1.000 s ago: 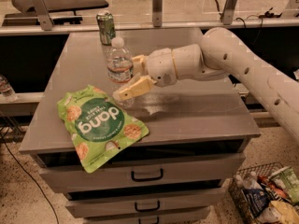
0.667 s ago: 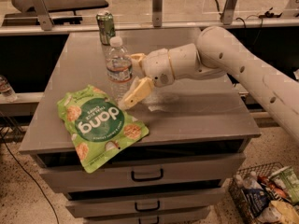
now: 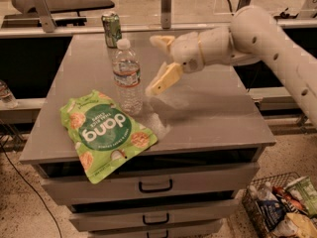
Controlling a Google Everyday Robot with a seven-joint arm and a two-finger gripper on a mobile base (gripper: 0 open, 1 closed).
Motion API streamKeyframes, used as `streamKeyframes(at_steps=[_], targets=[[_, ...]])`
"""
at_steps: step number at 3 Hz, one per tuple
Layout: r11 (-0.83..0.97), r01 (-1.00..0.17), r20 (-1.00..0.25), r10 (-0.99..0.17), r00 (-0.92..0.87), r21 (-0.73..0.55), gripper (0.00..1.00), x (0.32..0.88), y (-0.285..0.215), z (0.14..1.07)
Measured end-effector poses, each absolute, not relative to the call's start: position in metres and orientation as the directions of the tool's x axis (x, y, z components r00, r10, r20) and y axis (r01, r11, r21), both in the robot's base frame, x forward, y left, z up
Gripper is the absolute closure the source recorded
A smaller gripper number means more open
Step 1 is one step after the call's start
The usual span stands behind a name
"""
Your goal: Move water bottle near green rice chip bag
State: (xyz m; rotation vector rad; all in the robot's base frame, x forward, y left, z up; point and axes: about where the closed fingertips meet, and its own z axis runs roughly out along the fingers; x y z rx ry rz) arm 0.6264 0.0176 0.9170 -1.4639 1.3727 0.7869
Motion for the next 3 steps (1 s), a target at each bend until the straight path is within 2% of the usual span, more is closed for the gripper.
streamKeyframes(at_steps=[1,3], targets=[[0.209,-0.929,-0.9,-0.383,0.21,-0.305,0.0,0.662,-0.053,0.97],[0.24,-0.905,-0.894,-0.372,0.248,-0.351,0.0,0.669,-0.064,0.999]])
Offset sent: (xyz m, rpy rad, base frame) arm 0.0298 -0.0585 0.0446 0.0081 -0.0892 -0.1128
